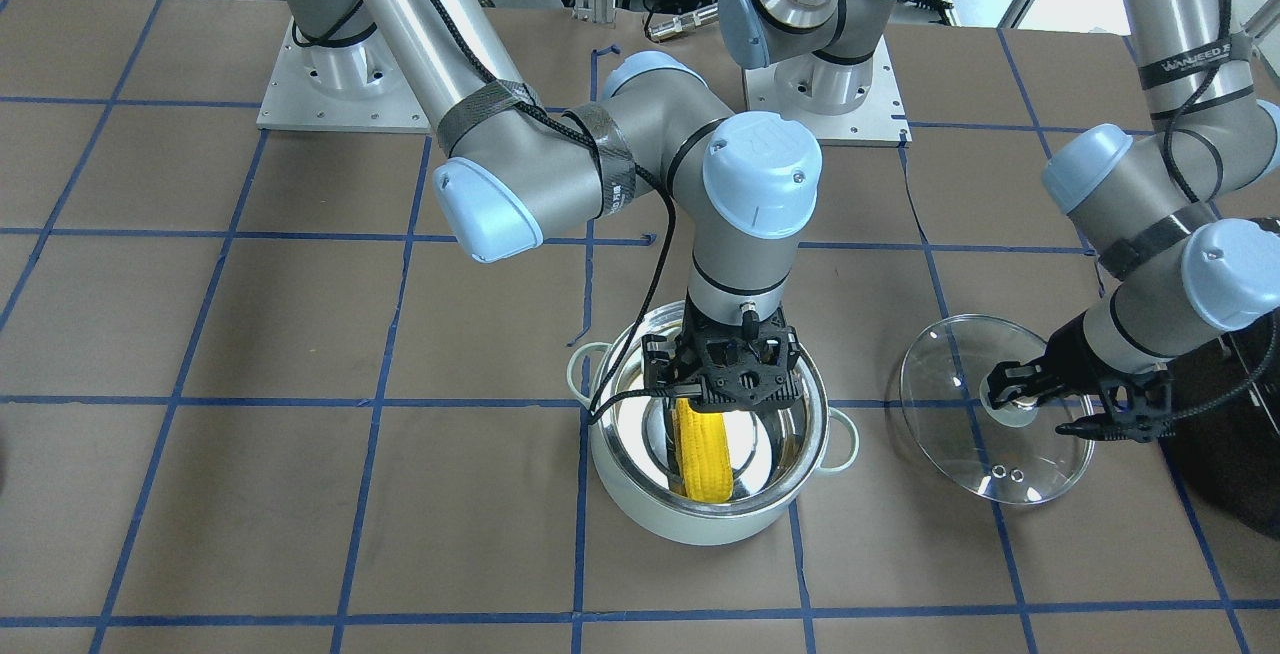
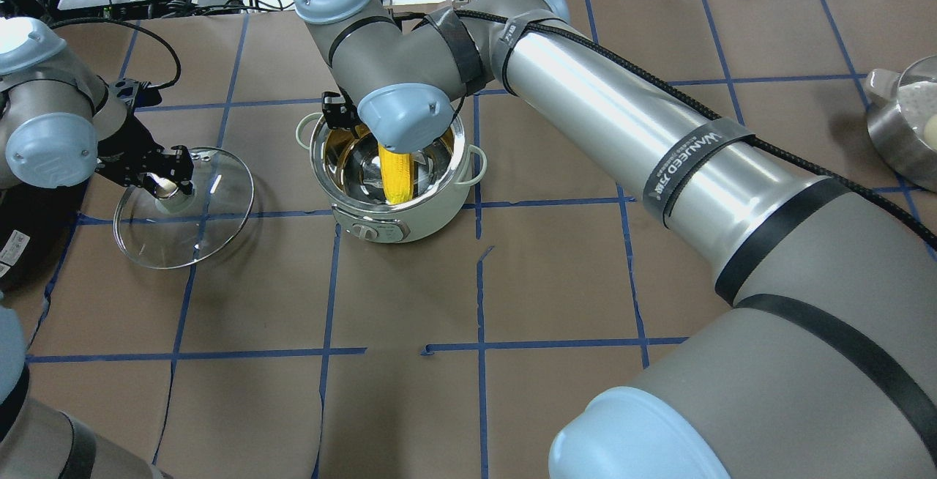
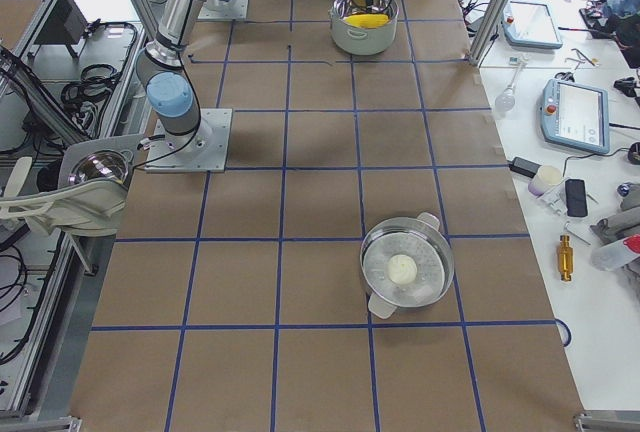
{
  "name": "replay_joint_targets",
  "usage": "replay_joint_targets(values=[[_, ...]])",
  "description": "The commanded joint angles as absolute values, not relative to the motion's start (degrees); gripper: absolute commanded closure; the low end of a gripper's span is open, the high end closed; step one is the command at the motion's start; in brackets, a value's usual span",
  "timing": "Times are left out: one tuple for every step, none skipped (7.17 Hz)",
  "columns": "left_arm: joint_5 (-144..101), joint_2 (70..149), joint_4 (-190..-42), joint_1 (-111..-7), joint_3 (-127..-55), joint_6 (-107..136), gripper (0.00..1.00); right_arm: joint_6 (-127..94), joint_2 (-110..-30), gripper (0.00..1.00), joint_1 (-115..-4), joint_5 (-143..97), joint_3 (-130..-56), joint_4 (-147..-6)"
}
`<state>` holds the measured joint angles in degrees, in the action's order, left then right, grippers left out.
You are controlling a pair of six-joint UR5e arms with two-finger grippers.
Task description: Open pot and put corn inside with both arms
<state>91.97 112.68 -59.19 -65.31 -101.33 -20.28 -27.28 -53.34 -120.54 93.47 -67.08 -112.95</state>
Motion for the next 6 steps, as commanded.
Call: replay_joint_targets(values=[[92.5,113.7,-59.2,-65.4,-101.2,-20.0,0.52,-27.0,-58.4,0.0,-117.4,93.4,-68.0,-111.5],[92.5,113.8,-59.2,-65.5,-101.2,-20.0,0.38,-26.6,-61.2,0.0,-113.2,88.5,-68.2,-106.8],[92.4,113.8,-59.2,-65.6,-101.2,-19.8,0.24,-26.1,-65.4,0.0,-109.5,87.5,-68.8,-102.1],[92.4,113.7,-59.2,-66.0,-100.9,-17.6,0.19,-24.0,-69.0,0.0,-105.6,87.4,-70.5,-97.5],[92.0,112.3,-60.0,-67.1,-100.6,-13.9,0.12,-17.8,-72.0,0.0,-101.4,86.8,-72.9,-95.0],[92.1,110.5,-62.6,-69.8,-99.5,-12.7,0.08,-14.4,-74.9,0.0,-98.3,87.3,-75.8,-93.5]])
